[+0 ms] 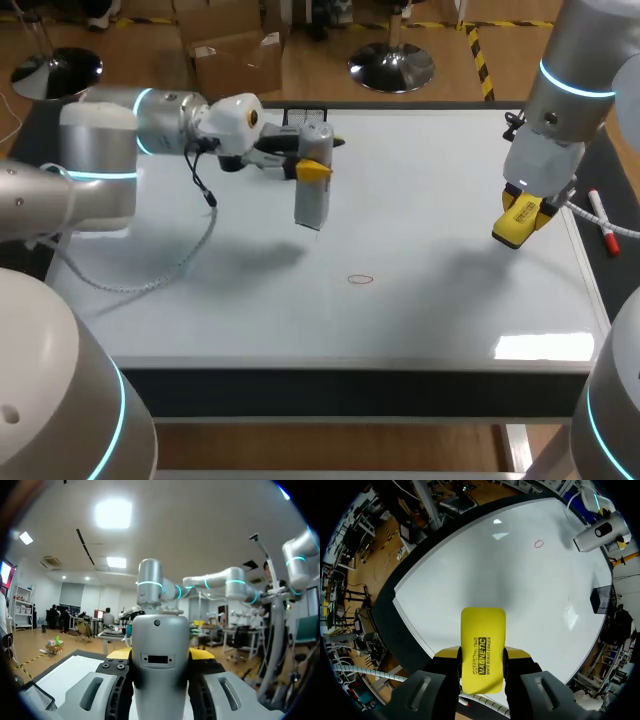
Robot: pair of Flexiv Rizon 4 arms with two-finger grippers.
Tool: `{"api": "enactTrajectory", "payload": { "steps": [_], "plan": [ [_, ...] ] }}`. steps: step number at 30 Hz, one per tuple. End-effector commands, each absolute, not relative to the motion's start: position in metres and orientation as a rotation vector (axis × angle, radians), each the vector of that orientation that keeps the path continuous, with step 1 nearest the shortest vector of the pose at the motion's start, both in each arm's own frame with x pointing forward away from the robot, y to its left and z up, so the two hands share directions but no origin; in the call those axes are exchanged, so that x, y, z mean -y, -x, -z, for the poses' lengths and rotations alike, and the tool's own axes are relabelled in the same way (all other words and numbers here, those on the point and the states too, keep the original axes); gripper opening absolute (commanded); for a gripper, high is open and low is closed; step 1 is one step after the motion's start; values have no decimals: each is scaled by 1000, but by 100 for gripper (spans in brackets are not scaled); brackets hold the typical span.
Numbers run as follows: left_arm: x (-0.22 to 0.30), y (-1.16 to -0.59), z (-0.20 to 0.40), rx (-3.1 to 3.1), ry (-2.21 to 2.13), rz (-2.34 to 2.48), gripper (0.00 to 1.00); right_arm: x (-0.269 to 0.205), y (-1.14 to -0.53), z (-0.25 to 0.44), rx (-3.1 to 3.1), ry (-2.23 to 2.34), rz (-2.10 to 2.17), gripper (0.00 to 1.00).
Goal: Pick up the inspection probe, press it on each red-marked spot on the whiteboard one by one, put down the probe, pick up the eraser, and wipe off all the red marks.
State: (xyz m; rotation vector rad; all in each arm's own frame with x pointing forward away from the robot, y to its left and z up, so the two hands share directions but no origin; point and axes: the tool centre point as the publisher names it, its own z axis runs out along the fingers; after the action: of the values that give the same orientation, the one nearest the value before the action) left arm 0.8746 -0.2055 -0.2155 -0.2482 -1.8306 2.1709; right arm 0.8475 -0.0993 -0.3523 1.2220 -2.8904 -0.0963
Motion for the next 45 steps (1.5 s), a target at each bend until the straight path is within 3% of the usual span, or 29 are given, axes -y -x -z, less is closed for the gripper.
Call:
{"api": "enactTrajectory", "payload": {
  "steps": [1,45],
  "plan": [
    [186,-886,215,1726,365,-2129,0,100,-848,352,2888,-1223,90,0],
    [64,-941,225,1694,393,-2118,0,100,-848,352,2888,-1223,90,0]
  ]
}}
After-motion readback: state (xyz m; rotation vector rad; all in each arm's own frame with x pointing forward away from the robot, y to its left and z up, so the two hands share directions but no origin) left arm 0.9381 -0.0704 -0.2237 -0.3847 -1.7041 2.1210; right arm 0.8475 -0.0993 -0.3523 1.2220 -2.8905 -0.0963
